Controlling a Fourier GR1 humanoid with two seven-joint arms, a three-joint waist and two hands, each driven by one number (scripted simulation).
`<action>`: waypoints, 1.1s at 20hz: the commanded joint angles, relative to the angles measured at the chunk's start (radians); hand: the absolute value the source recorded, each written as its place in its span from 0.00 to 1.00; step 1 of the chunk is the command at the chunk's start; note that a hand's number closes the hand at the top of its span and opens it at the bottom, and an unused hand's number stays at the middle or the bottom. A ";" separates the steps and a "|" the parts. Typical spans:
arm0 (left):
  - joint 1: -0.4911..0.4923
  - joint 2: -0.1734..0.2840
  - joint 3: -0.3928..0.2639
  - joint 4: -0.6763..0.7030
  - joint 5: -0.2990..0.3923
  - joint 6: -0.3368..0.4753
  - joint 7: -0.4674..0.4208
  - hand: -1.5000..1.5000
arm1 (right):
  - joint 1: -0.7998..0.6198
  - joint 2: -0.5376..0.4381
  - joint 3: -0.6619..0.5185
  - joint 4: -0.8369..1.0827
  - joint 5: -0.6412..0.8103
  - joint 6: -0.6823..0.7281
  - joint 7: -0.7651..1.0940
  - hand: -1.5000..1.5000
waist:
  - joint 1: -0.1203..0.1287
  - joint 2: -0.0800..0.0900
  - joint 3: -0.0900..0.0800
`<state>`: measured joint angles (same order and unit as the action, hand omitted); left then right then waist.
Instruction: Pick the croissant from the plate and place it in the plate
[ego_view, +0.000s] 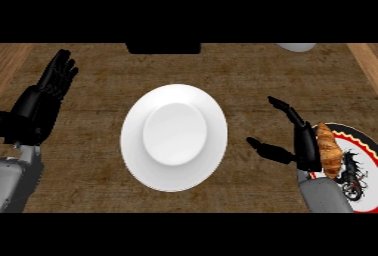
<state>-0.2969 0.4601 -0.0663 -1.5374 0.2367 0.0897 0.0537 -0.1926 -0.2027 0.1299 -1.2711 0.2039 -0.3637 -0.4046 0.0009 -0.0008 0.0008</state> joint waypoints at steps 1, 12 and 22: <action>0.018 -0.011 0.006 -0.039 -0.022 0.005 0.037 0.50 | 0.095 -0.016 -0.028 -0.127 0.003 -0.039 -0.070 0.00 | -0.007 -0.002 -0.001; 0.057 -0.014 0.003 -0.070 -0.040 0.003 0.026 0.50 | 0.073 -0.395 0.014 -0.408 0.315 0.224 0.716 0.00 | -0.020 -0.011 -0.008; 0.056 -0.062 -0.021 -0.060 -0.079 0.024 0.009 0.50 | -0.034 -0.468 0.093 -0.503 0.198 0.725 1.218 0.00 | 0.003 0.000 -0.003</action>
<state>-0.2512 0.4262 -0.0687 -1.5980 0.1887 0.0926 0.0751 -0.1729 -0.6608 0.2112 -1.7542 0.4569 0.2040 0.6491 -0.0056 -0.0046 -0.0044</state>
